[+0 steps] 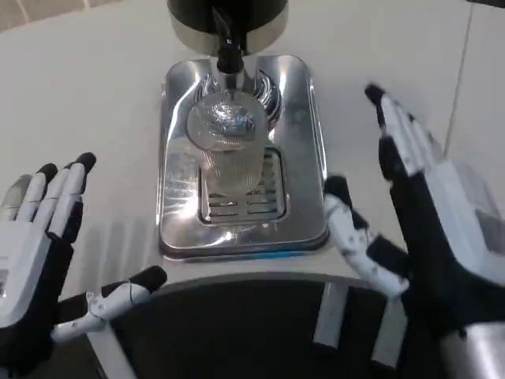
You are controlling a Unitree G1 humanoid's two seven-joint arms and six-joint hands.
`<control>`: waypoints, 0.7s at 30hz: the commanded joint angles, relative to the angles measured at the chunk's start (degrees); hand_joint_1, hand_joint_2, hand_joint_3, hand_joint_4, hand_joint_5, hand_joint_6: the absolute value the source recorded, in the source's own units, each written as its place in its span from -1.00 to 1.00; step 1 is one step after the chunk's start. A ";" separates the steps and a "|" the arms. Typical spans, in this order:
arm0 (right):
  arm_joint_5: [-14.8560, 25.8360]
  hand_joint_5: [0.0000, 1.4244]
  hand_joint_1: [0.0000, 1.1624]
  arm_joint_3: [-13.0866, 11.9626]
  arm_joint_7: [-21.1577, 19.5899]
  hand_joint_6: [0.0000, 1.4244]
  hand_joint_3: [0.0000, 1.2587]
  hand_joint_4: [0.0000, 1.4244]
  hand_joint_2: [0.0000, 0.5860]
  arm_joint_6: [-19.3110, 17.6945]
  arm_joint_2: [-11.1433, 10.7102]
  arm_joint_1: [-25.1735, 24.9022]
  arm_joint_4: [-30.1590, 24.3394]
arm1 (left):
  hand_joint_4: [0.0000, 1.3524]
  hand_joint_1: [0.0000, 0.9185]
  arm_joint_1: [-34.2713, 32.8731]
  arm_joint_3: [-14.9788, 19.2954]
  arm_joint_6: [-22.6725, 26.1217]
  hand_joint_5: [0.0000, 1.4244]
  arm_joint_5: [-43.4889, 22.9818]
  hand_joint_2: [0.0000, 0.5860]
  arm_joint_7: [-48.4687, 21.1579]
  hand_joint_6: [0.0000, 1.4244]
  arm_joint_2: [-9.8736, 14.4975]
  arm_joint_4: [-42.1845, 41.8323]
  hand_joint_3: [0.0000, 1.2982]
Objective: Grasp the cup under the faucet to collect the drink, then remove the cup.
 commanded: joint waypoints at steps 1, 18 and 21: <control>5.44 -1.00 -0.33 1.12 -3.48 -1.00 -1.00 -1.00 0.94 3.39 8.28 -8.10 3.74 | -1.00 -1.00 2.32 1.18 0.13 -1.00 1.37 -0.60 0.09 -1.00 0.05 -1.50 -1.00; 16.22 -1.00 -0.30 0.05 -3.67 -1.00 -1.00 -1.00 0.97 6.97 2.44 -14.10 -1.21 | -1.00 -1.00 2.26 2.29 -0.18 -1.00 1.72 -0.59 0.06 -1.00 -0.10 -1.28 -1.00; 17.70 -1.00 -0.29 0.80 -2.71 -1.00 -1.00 -1.00 0.96 7.33 2.44 -13.85 -3.44 | -1.00 -1.00 2.11 2.35 -0.14 -1.00 1.78 -0.59 0.03 -1.00 -0.01 -1.28 -1.00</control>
